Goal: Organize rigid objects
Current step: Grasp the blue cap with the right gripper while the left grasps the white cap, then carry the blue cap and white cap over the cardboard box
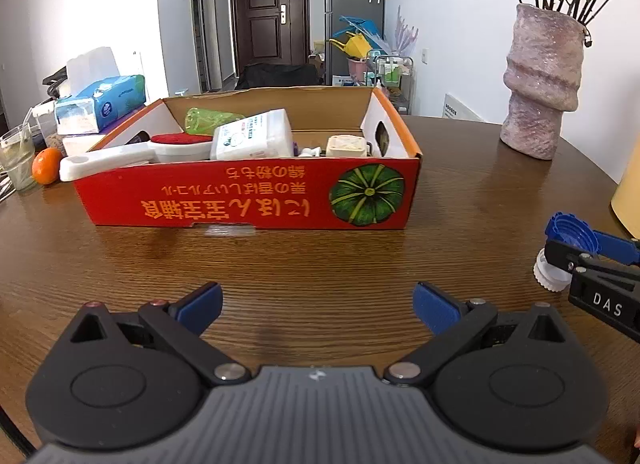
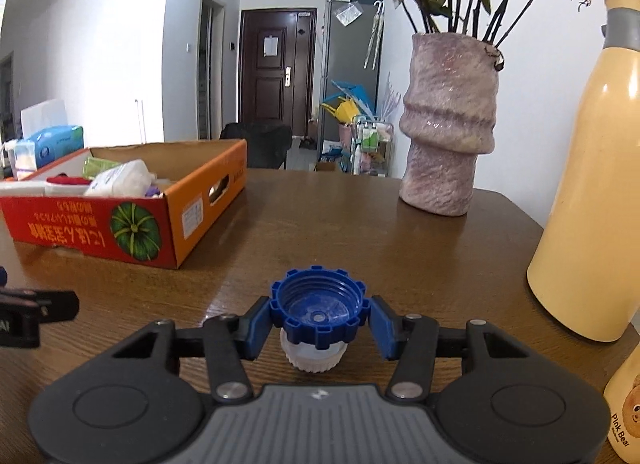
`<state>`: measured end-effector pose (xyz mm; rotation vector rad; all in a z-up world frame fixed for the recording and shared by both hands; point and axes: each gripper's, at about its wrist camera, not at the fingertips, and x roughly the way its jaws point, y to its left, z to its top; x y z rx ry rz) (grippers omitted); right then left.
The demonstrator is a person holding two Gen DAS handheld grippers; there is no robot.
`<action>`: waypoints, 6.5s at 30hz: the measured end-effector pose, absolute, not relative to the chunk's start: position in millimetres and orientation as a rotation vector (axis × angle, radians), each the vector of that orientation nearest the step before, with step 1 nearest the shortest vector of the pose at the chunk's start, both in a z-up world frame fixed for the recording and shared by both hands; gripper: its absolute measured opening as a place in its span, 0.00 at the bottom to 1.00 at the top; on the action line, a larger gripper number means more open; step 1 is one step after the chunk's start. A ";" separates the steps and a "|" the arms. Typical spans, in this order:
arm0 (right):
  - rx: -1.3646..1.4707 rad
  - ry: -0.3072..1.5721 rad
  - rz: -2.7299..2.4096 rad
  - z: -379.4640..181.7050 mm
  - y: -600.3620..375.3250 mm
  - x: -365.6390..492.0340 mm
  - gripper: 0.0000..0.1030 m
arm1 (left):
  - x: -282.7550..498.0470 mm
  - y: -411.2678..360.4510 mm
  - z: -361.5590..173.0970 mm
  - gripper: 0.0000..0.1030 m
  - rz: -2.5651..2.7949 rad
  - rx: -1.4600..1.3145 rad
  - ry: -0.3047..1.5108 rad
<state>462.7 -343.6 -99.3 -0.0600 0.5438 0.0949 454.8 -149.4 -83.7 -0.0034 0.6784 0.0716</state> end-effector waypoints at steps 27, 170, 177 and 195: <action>-0.024 0.469 0.026 -80.1 -431.2 445.3 0.50 | 470.0 -269.2 -93.9 1.00 -0.055 0.044 0.682; 0.110 0.270 0.147 -66.0 -170.4 533.8 0.50 | 555.6 -22.5 -26.2 0.40 0.130 -0.092 0.439; 0.108 0.280 0.161 -66.2 -167.2 548.6 0.50 | 569.5 -16.8 -25.4 0.40 0.138 -0.098 0.455; 0.095 0.337 0.175 -64.9 -160.8 586.1 0.50 | 600.1 -4.1 -29.4 0.40 0.188 -0.085 0.498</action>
